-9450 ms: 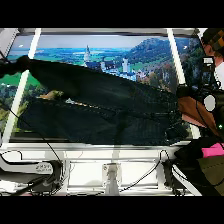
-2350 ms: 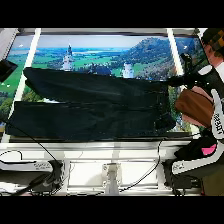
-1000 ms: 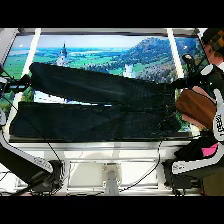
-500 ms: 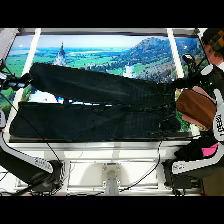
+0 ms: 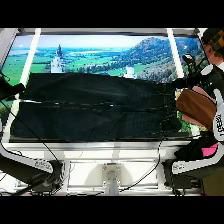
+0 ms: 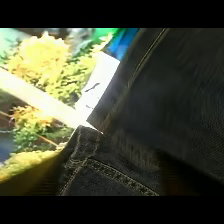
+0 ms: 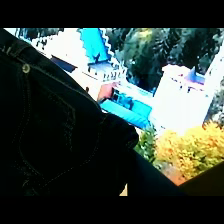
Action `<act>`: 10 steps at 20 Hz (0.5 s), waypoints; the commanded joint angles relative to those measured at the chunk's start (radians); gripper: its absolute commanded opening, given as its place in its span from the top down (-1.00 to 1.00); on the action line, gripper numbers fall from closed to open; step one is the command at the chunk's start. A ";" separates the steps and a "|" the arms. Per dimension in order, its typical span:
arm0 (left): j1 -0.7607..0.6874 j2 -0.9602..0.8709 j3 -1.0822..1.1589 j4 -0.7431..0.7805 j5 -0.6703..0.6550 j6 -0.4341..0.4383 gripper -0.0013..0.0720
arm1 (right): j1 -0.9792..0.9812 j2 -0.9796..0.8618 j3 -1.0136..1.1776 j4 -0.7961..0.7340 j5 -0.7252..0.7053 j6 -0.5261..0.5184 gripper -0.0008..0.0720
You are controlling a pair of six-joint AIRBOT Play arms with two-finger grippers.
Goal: Fold the clothes and pants, and hang the long-sleeved shirts on hangers.
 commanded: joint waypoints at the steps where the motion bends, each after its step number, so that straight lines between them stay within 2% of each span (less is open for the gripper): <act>1: -0.001 0.009 0.002 0.014 0.102 -0.006 -0.96 | -0.001 0.001 0.001 -0.005 0.002 0.000 0.86; 4: -0.001 0.008 0.010 -0.109 0.313 -0.005 -0.94 | -0.001 0.001 0.001 -0.005 0.002 0.000 0.86; 5: -0.001 -0.001 0.023 -0.149 0.364 0.024 -0.94 | -0.001 0.001 0.001 -0.005 0.002 0.000 0.86; 7: -0.001 -0.055 0.104 -0.224 0.354 0.063 -0.86 | -0.001 0.001 0.001 -0.005 0.002 0.000 0.86; 10: -0.006 -0.199 0.294 -0.291 0.215 0.107 -0.86 | -0.001 0.000 0.001 -0.005 -0.007 0.000 0.86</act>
